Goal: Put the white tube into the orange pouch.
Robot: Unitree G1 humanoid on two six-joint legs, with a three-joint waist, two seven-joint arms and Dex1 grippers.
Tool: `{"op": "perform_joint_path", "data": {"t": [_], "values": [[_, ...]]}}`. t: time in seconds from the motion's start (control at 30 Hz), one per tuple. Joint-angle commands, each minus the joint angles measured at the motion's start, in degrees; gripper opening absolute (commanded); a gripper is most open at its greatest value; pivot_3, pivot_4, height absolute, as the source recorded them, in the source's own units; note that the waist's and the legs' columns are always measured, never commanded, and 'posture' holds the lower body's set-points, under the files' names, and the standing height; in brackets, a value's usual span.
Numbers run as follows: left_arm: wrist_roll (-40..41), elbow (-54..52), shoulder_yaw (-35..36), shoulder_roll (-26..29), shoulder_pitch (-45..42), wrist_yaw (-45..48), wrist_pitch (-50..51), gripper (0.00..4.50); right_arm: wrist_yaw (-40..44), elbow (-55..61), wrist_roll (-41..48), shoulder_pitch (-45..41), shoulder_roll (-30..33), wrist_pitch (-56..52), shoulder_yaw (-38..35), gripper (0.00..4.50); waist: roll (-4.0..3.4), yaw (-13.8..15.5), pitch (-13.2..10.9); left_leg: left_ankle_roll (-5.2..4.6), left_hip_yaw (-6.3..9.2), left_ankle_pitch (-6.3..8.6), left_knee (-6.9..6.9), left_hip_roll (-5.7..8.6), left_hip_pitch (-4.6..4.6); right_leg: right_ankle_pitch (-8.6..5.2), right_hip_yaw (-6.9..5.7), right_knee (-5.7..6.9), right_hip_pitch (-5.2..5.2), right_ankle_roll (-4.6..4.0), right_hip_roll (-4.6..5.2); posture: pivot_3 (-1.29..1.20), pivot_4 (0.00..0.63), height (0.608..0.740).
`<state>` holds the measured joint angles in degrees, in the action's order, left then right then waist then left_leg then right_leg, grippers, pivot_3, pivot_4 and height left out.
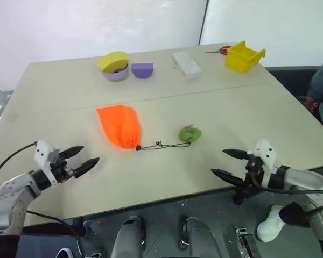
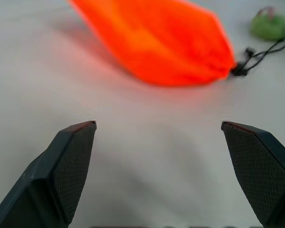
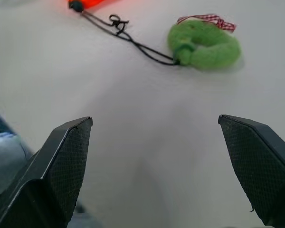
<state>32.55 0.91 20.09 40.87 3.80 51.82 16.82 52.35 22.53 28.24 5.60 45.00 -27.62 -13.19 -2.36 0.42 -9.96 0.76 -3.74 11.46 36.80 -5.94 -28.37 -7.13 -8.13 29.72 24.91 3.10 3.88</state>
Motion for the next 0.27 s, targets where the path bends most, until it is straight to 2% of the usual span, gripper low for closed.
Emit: {"op": "perform_joint_path", "data": {"t": [0.03,0.07,0.1,0.13,0.17,0.2,0.27], "values": [[-0.8,-0.4,3.5,1.0,0.2,-0.5,-2.1,4.5,2.2,0.5,-0.4,2.1,2.2,2.5,-3.2,4.44,1.16,2.0,0.0,-0.03,-1.27,-0.03,-0.98,-1.14,-0.08,-2.32,-0.38,5.77,0.3,-1.05,-0.07,0.0,0.15,0.74],[-1.0,-0.3,3.7,1.1,0.1,-0.3,-2.3,4.5,2.5,-0.2,-0.2,2.4,2.3,2.7,-3.6,4.44,2.71,2.5,0.2,0.06,-2.63,-0.12,-1.94,-0.93,1.39,-6.75,0.2,8.58,-0.85,-0.99,0.24,0.0,0.15,0.74],[-1.1,-0.1,3.8,1.1,-0.1,-0.5,-2.5,4.5,2.5,-0.7,0.1,2.4,2.2,2.7,-3.8,4.44,2.44,2.7,0.0,0.07,-3.13,-0.64,-2.87,0.92,2.26,-12.0,1.67,7.96,-3.03,-0.52,0.96,0.0,0.15,0.74],[-1.3,0.2,4.0,1.1,-0.3,-0.7,-2.3,4.5,2.7,-1.2,-0.2,2.4,2.3,3.1,-3.8,4.44,2.37,3.1,-0.1,0.2,-2.44,-0.93,-2.81,2.07,2.57,-12.15,1.96,8.6,-2.72,-0.53,1.35,0.0,0.15,0.74],[-1.4,0.6,4.0,1.3,-0.3,-0.4,-2.3,4.5,3.0,-1.5,-0.8,2.5,2.4,3.9,-3.6,4.44,2.29,3.1,-0.2,0.76,-1.91,-1.26,-2.66,2.35,3.06,-12.1,1.99,8.58,-3.03,-0.59,1.5,0.0,0.15,0.74],[-1.6,1.3,4.0,1.3,-0.4,-0.3,-2.5,4.5,3.2,-1.8,-1.2,2.6,2.5,4.3,-3.4,4.44,1.85,3.0,-0.2,1.04,-1.3,-1.44,-2.48,2.41,3.12,-12.06,1.78,8.55,-3.21,-0.64,1.48,0.0,0.15,0.74],[-2.9,2.2,3.8,1.3,-0.8,-0.9,-3.4,4.5,3.2,-2.2,-1.8,2.5,2.4,5.0,-3.0,4.44,1.59,2.8,-0.2,1.02,-0.14,-1.42,-1.76,2.41,3.08,-12.01,1.41,8.52,-3.78,-0.64,1.15,0.0,0.15,0.74]]}}
